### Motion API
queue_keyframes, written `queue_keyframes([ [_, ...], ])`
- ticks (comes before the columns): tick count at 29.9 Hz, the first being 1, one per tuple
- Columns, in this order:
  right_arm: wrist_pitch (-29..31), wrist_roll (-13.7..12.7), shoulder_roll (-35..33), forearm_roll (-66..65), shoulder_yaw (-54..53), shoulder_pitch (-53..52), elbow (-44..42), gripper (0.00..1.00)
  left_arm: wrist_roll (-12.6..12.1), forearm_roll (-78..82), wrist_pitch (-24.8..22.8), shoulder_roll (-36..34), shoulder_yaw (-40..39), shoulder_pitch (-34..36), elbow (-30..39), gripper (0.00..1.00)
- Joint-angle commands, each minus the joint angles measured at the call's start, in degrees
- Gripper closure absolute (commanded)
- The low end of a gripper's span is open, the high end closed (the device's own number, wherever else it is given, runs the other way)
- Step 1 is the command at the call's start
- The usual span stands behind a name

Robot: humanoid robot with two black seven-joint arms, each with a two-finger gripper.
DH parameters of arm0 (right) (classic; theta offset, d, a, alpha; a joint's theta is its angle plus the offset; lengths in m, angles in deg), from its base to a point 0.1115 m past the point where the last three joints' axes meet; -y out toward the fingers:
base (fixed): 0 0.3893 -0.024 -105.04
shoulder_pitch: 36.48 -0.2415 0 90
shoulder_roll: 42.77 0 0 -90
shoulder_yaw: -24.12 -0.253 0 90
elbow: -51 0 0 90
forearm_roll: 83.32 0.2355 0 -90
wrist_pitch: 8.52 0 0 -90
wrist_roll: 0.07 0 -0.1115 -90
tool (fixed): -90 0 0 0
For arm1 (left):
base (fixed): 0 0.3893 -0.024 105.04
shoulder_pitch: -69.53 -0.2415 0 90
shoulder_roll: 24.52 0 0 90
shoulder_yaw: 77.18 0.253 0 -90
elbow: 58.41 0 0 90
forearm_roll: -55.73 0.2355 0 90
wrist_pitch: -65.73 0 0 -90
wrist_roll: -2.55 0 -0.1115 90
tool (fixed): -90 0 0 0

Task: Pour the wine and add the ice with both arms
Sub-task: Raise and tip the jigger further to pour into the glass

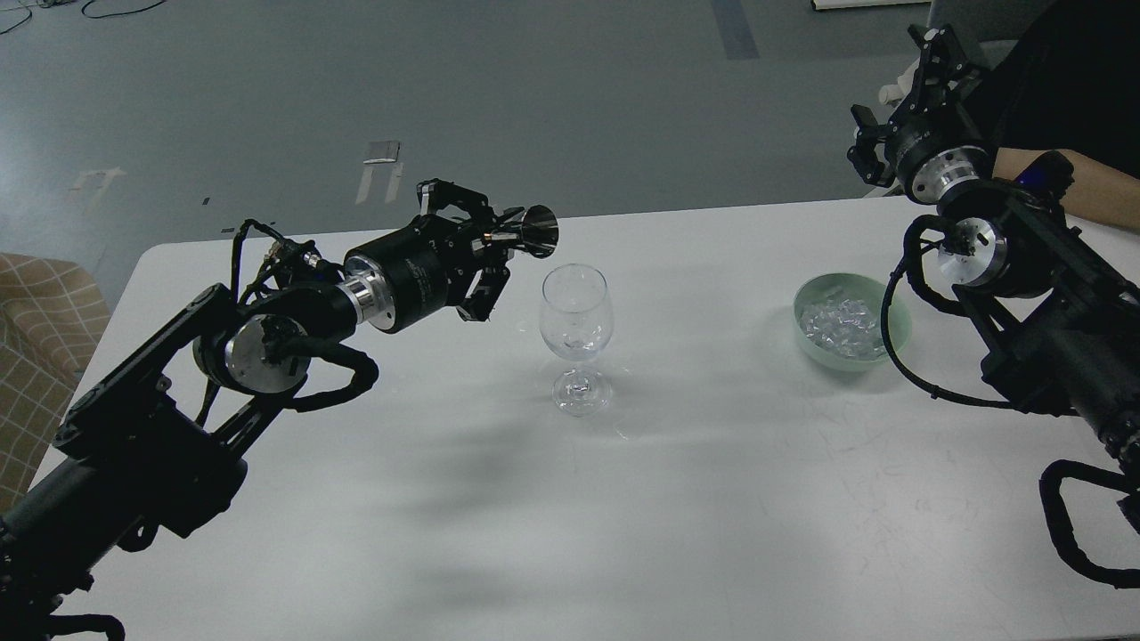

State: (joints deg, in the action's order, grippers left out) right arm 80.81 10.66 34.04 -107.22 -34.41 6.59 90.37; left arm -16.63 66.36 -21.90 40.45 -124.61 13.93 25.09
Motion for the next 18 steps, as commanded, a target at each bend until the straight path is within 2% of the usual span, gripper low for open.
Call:
queue_keyframes([
  [1, 0.0, 0.0, 0.0, 0.1, 0.0, -0.1, 0.0, 0.0, 0.0, 0.9, 0.0, 0.1, 0.1, 0.0, 0.1, 0.91],
  [18, 0.0, -0.1, 0.0, 0.0, 0.0, -0.1, 0.0, 0.0, -0.7, 3.7, 0.0, -0.1, 0.2, 1.1, 0.8, 0.91],
])
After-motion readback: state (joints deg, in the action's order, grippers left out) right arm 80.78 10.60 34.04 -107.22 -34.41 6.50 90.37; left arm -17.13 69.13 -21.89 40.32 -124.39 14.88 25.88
